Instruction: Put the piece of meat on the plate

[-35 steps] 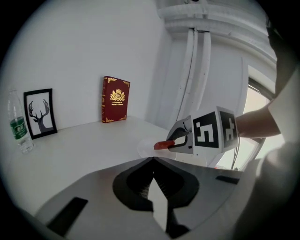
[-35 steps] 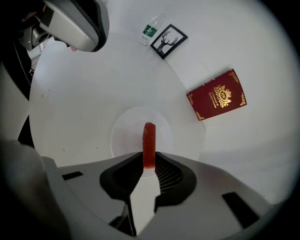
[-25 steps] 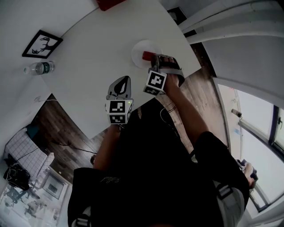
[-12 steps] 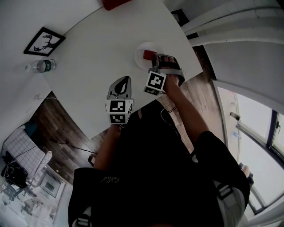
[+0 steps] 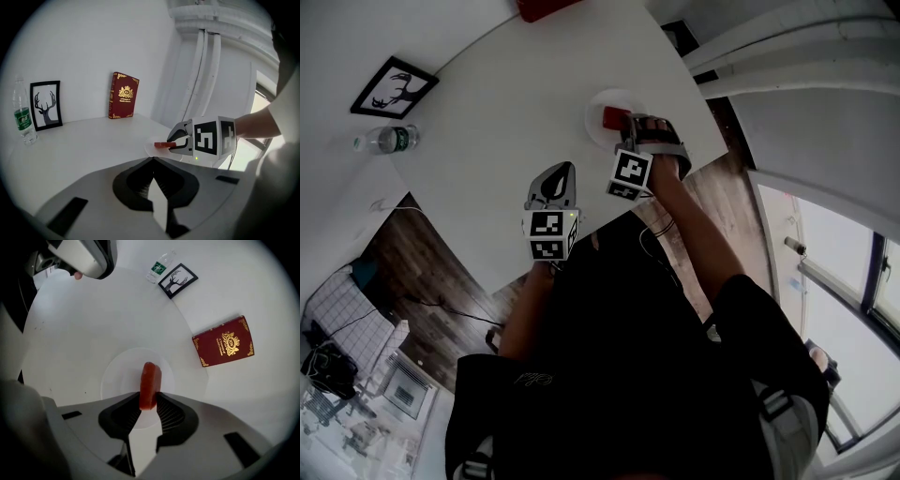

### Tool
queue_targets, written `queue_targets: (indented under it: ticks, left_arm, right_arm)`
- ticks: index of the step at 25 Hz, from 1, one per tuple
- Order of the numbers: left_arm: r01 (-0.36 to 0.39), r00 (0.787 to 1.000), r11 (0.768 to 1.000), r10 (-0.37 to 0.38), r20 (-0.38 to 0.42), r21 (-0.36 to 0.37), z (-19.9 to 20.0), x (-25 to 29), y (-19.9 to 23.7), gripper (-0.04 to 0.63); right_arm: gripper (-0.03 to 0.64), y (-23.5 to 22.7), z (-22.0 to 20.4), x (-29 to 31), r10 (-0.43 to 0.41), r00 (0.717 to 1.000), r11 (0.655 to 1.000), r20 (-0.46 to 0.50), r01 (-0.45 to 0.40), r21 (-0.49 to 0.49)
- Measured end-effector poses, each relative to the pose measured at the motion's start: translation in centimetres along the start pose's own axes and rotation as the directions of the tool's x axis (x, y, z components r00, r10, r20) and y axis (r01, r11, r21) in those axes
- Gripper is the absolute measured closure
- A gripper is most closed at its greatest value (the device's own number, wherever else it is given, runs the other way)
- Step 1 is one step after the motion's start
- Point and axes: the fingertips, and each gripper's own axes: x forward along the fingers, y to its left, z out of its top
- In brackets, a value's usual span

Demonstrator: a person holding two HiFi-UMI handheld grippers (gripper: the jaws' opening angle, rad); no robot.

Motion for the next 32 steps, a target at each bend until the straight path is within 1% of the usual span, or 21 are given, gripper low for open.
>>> queue_targets:
  ticks: [4, 12, 17, 21, 27, 30, 32]
  left_arm:
    - [0.0, 1.0, 1.0, 0.0, -0.002, 0.001, 0.0, -0.1, 0.1, 0.592]
    - [-0.009, 1.0, 1.0, 0.009, 0.009, -0.013, 0.1, -0.2, 0.8, 0.592]
    - [-0.01, 1.0, 1.0, 0.01, 0.013, -0.029, -0.3, -0.3, 0.5, 0.592]
    - [-0.001, 1.0, 0.999, 0.001, 0.01, -0.035, -0.2, 0.0, 0.8, 0.592]
    - [0.006, 1.0, 1.0, -0.006, 0.01, -0.028, -0.1, 0.1, 1.0, 0.592]
    - [-0.001, 1.0, 0.999, 0.001, 0.007, -0.032, -0.2, -0.2, 1.3, 0.592]
    - [-0.005, 1.0, 0.999, 0.005, 0.005, -0.033, -0.2, -0.4, 1.3, 0.592]
  right_arm:
    - [0.492, 0.3, 0.2, 0.0, 0.044, 0.999, 0.998, 0.026, -0.045, 0.053]
    - [0.463, 0.5, 0.6, 0.3, 0.136, 0.989, 0.988, 0.053, -0.139, 0.071]
    - [0.435, 1.3, 0.4, -0.3, 0.236, 0.966, 0.959, 0.104, -0.249, 0.134]
    - [0.42, 1.2, 0.8, -0.1, 0.284, 0.95, 0.948, 0.126, -0.298, 0.108]
    - [0.413, 1.1, 0.9, -0.1, 0.318, 0.937, 0.935, 0.145, -0.336, 0.116]
    - [0.408, 1.1, 1.6, -0.2, 0.341, 0.921, 0.911, 0.186, -0.373, 0.176]
    - [0.41, 0.9, 1.8, -0.3, 0.339, 0.919, 0.904, 0.202, -0.378, 0.202]
